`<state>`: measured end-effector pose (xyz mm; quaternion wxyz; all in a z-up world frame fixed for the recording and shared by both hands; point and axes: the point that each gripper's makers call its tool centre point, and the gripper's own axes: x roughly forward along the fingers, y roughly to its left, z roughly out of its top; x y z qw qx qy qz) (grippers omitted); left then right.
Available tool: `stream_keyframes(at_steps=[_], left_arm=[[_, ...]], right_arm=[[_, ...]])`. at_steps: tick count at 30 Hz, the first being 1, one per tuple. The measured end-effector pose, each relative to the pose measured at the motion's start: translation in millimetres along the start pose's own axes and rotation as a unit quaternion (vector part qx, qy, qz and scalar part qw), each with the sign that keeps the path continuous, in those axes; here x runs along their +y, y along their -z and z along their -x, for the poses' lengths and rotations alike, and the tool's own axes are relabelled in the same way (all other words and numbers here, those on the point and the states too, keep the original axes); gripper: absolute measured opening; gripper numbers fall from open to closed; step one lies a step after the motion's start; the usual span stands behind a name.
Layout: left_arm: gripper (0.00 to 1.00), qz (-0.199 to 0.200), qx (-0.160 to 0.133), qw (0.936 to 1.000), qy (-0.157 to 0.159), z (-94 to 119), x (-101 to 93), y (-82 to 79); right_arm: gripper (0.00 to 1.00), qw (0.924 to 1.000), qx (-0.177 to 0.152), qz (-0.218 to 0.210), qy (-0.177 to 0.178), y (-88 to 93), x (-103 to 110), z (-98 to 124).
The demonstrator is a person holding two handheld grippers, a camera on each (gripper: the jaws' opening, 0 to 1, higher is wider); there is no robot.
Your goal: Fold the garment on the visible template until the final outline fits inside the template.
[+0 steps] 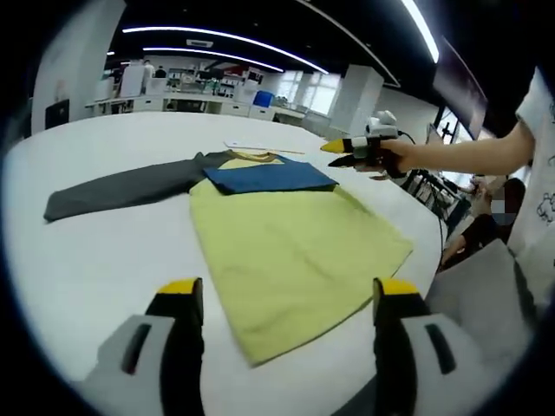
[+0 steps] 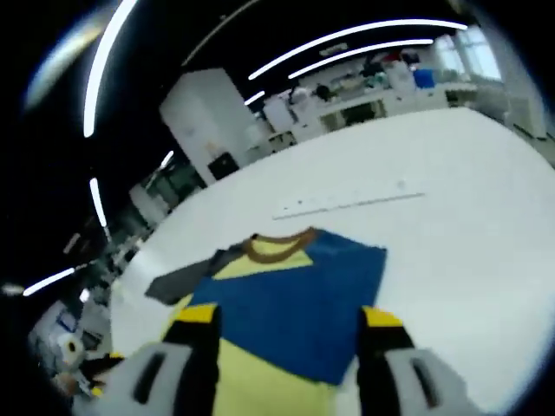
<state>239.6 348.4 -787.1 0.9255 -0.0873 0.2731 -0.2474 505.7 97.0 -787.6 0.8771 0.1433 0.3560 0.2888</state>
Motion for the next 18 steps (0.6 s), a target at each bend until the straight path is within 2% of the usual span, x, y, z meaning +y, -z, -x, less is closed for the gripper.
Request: stream_keyframes(at_steps=[5,7,12,14,18], left_arm=[[0.78,0.002,0.001,1.0,0.0,0,-0.6,0.6],[0.78,0.001,0.001,1.0,0.001,0,-0.8,0.6],[0.78,0.001,0.003,1.0,0.001,0,-0.2,1.3],[0.78,0.002,0.003,1.0,0.001,0,-0.1,1.3],[0.78,0.001,0.004,1.0,0.001,-1,-0.7,1.7]], right_arm=[[0.59,0.9992,0.015,-0.036,-0.004,14.4,-10,9],[0.55,0.999,0.026,-0.036,0.002,23.2,-15,11],[0.47,0.9957,0.026,-0.089,0.004,35.4,-21,12],[0.41,0.9945,0.026,-0.1,0.015,39.1,-27,12],[0.28,0.9926,0.027,-0.118,0.014,43.7,-28,9]])
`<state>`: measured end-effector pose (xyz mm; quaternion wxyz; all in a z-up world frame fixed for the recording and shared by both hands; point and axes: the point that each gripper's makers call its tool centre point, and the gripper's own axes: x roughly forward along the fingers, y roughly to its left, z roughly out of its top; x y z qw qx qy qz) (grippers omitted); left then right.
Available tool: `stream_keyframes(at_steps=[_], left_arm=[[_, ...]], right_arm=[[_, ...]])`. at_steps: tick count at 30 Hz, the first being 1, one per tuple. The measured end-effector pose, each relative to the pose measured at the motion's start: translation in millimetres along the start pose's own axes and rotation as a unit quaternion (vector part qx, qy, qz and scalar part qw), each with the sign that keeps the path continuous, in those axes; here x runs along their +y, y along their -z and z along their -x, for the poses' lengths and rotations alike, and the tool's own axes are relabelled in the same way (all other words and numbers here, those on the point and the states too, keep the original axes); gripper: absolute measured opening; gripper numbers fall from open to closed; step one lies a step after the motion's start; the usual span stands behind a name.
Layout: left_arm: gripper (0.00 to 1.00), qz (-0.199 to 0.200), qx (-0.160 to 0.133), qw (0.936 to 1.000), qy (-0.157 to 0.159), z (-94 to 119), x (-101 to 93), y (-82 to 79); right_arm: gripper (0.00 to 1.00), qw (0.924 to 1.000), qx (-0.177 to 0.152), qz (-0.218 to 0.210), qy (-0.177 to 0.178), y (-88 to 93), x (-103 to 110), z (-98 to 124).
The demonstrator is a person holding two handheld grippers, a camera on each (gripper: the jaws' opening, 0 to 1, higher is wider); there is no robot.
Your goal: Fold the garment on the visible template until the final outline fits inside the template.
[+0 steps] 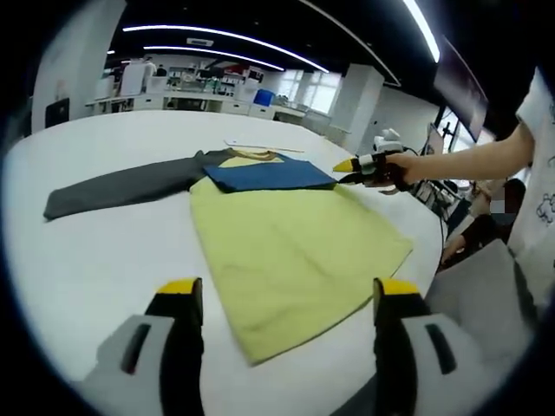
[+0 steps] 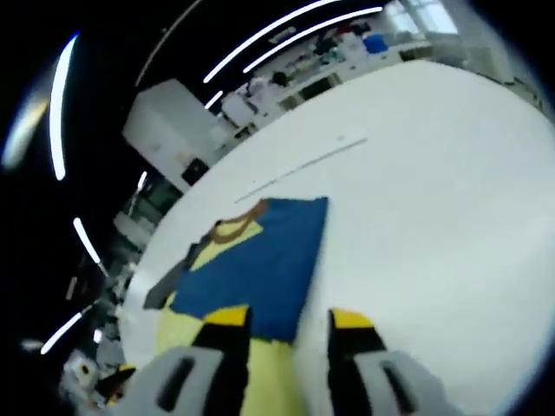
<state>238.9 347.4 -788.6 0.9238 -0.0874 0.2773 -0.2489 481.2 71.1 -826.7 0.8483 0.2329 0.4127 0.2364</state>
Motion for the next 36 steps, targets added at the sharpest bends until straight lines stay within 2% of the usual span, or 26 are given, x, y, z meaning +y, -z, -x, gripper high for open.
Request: stream_keyframes(at_steps=[4,7,8,9,15,25,31,36], left_arm=[[0.78,0.0,0.001,1.0,-0.001,0,0.1,0.4],[0.78,-0.001,0.002,1.0,-0.002,0,-0.1,0.6],[0.78,-0.001,0.001,1.0,-0.002,0,-0.6,0.2],[0.78,0.0,0.001,1.0,-0.002,0,-0.8,0.2],[0.77,-0.002,0.005,1.0,0.001,-1,-1.7,1.8],[0.77,-0.004,0.009,0.9999,0.0,-2,-1.4,3.3],[0.77,-0.004,0.008,1.0,-0.001,-1,-1.0,2.5],[0.77,-0.004,0.009,0.9999,-0.001,-2,-1.0,3.1]], right_arm=[[0.2,0.9998,-0.003,-0.017,-0.003,3.3,0,-4],[0.08,0.9996,-0.003,-0.027,-0.002,5.3,0,-5],[0.01,0.9996,-0.006,-0.029,-0.004,5.1,2,-4],[0.0,0.9994,-0.009,-0.032,-0.002,4.1,2,-4],[0.0,0.9998,-0.015,-0.011,0.004,-1.3,-2,0],[0.0,0.9986,-0.031,0.016,0.039,-9.4,-20,6],[0.0,0.9975,-0.024,0.029,0.059,-7.4,-31,6],[0.0,0.9972,-0.021,0.033,0.063,-6.6,-34,2]])
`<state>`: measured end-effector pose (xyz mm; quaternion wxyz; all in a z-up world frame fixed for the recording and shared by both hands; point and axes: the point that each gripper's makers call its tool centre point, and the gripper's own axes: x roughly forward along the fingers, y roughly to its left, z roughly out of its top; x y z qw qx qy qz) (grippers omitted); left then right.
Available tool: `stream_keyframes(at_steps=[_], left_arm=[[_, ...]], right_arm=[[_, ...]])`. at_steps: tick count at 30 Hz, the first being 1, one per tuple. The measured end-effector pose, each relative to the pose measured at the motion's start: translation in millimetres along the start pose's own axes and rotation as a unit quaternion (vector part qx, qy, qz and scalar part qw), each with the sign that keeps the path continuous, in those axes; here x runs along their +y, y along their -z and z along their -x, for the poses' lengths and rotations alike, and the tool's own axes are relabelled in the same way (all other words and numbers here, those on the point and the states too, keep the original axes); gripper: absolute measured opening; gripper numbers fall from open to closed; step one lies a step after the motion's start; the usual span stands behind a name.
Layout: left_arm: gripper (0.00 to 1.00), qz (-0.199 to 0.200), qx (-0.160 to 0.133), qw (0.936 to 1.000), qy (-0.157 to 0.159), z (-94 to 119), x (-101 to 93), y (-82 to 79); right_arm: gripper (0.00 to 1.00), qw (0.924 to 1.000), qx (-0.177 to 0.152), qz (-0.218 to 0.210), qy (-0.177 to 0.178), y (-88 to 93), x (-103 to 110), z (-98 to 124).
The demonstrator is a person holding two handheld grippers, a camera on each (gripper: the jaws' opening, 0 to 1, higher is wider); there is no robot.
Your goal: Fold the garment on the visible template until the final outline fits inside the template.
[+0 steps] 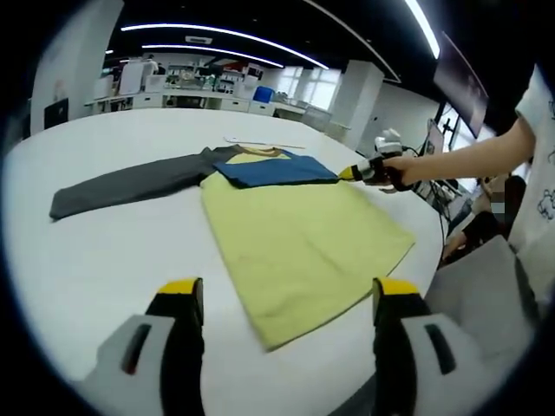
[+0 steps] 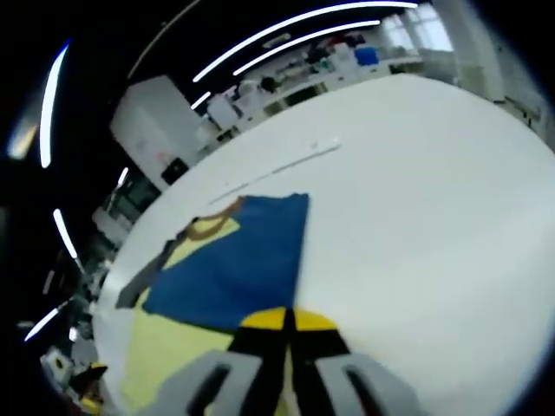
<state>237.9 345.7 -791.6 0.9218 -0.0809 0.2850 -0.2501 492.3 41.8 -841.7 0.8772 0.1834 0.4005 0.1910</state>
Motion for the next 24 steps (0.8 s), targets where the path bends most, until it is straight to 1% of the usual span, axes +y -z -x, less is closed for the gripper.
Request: stream_keyframes(at_steps=[6,8,10,12,14,15,16,17,19,20,21,22,24], left_arm=[[0.77,0.001,-0.001,1.0,0.0,0,-0.8,-0.5],[0.77,0.001,-0.001,1.0,0.0,0,-1.0,-0.6],[0.77,0.0,-0.002,1.0,0.001,0,-1.7,-1.0],[0.77,0.0,-0.001,1.0,0.002,0,-1.8,-0.5],[0.77,0.0,0.0,1.0,0.002,0,-2.2,-0.1],[0.77,0.0,0.0,1.0,0.003,0,-2.2,0.0],[0.77,0.0,0.0,1.0,0.004,0,-2.4,0.0],[0.77,0.0,0.0,1.0,0.005,0,-2.5,0.0],[0.77,0.0,0.0,1.0,0.005,0,-2.2,0.2],[0.77,0.0,0.0,1.0,0.005,0,-2.2,0.3],[0.77,0.001,0.0,1.0,0.006,0,-2.4,0.3],[0.77,0.002,0.0,1.0,0.006,0,-2.7,0.5],[0.77,0.002,0.001,1.0,0.007,-1,-3.4,0.7]], right_arm=[[0.0,0.9996,-0.007,0.024,-0.01,-2.4,3,3],[0.08,0.9989,-0.014,0.036,-0.026,-3.8,8,7],[0.19,0.9974,-0.023,0.055,-0.042,-5.9,14,13],[0.26,0.9951,-0.028,0.071,-0.062,-6.9,23,19],[0.35,0.9923,-0.031,0.097,-0.071,-8.1,26,22],[0.4,0.9915,-0.029,0.103,-0.074,-7.4,27,24],[0.47,0.99,-0.029,0.115,-0.077,-6.5,29,26],[0.53,0.9884,-0.028,0.126,-0.08,-5.5,31,27],[0.6,0.9828,-0.023,0.163,-0.084,-4.8,31,26],[0.63,0.9808,-0.021,0.174,-0.085,-2.6,34,28],[0.66,0.9776,-0.019,0.189,-0.09,-0.3,37,30],[0.7,0.9736,-0.016,0.209,-0.09,2.0,38,32],[0.78,0.9683,-0.009,0.23,-0.096,6.4,41,34]])
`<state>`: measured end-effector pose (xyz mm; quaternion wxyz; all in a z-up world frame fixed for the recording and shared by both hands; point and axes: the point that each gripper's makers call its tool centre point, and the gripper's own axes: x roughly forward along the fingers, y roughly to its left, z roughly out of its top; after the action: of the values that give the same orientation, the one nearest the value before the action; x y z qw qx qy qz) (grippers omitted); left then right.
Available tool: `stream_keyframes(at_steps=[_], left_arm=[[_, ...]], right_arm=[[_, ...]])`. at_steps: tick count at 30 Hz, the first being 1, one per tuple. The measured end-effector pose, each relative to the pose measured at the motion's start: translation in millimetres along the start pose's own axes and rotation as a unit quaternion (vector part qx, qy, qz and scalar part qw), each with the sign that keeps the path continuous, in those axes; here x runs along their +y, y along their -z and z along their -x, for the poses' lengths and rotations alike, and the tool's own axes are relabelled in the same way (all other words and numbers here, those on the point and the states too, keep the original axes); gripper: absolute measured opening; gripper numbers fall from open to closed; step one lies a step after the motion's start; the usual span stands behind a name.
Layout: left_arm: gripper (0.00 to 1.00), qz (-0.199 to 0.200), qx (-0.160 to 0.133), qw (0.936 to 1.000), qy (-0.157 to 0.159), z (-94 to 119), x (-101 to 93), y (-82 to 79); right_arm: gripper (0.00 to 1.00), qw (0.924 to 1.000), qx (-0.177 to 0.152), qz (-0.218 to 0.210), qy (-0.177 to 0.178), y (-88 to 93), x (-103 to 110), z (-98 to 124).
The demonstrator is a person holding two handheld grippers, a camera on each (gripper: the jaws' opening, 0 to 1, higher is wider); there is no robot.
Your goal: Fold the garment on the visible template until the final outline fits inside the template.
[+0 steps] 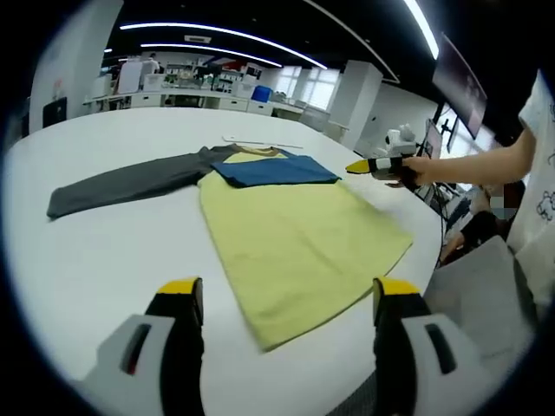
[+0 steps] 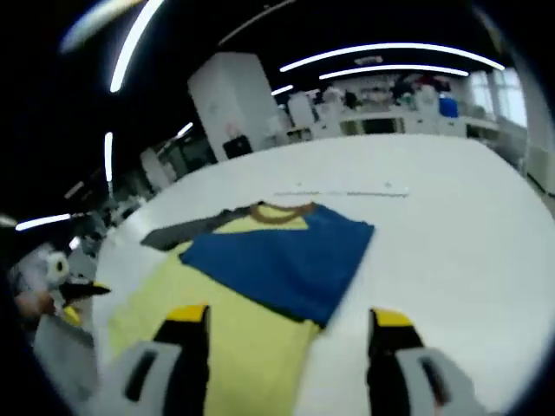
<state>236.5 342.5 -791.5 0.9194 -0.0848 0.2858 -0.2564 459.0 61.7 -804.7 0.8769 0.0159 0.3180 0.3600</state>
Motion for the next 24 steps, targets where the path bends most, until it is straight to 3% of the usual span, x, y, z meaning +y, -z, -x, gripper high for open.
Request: stream_keyframes(at_steps=[4,8,13,16,19,21,24], left_arm=[[0.78,0.002,-0.002,1.0,0.002,0,-0.8,-0.8],[0.77,0.011,-0.006,0.9999,0.005,0,-1.5,-1.7],[0.78,0.011,-0.009,0.9999,0.007,0,-1.9,-3.3],[0.78,0.03,-0.021,0.9993,0.008,2,0.9,-8.4],[0.77,0.07,-0.047,0.9964,0.013,7,10.1,-17.8],[0.77,0.123,-0.067,0.9901,0.008,10,25.4,-22.9],[0.76,0.127,-0.071,0.9892,-0.017,14,54.3,-22.1]], right_arm=[[1.0,0.9994,0.003,0.032,-0.012,4.3,14,5],[1.0,0.9976,0.014,0.065,-0.018,9.4,18,11],[1.0,0.9979,0.009,0.06,-0.022,9.9,24,17],[1.0,0.9982,0.007,0.053,-0.025,9.8,27,18],[1.0,0.9981,0.006,0.055,-0.028,10.9,30,20],[1.0,0.9981,0.002,0.054,-0.031,10.9,33,23],[1.0,0.9984,-0.008,0.037,-0.041,10.5,39,24]])
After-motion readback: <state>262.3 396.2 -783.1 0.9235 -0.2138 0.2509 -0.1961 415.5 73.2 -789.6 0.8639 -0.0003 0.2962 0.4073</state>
